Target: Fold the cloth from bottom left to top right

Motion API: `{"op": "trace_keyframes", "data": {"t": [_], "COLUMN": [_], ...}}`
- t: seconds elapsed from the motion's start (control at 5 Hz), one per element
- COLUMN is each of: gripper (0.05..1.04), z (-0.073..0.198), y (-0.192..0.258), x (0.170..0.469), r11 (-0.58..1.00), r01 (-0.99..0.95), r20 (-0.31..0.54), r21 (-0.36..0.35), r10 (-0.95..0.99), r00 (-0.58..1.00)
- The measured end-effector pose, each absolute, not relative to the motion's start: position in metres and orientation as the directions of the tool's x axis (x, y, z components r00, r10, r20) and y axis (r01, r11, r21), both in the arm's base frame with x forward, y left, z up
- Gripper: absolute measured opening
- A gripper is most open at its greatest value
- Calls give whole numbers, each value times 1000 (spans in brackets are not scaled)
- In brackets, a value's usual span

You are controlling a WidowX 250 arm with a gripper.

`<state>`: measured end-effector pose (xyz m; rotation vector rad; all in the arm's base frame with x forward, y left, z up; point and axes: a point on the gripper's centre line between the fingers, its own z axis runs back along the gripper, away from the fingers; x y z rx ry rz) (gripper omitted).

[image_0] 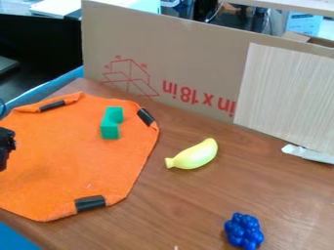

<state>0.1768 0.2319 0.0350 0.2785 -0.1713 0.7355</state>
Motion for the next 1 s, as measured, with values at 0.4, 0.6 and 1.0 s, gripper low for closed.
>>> {"op": "trace_keyframes", "data": {"t": [0.4,0.6,1.0], "gripper": [1000,1000,977], "z": [27,16,-2], "y": [275,286,292], "x": [158,148,147], "r11": [624,595,596], "r01": [-772,-796,-794], "r20": [302,294,284], "r21": [125,112,122], "r10": [717,745,745], "r00": [628,599,603]}}
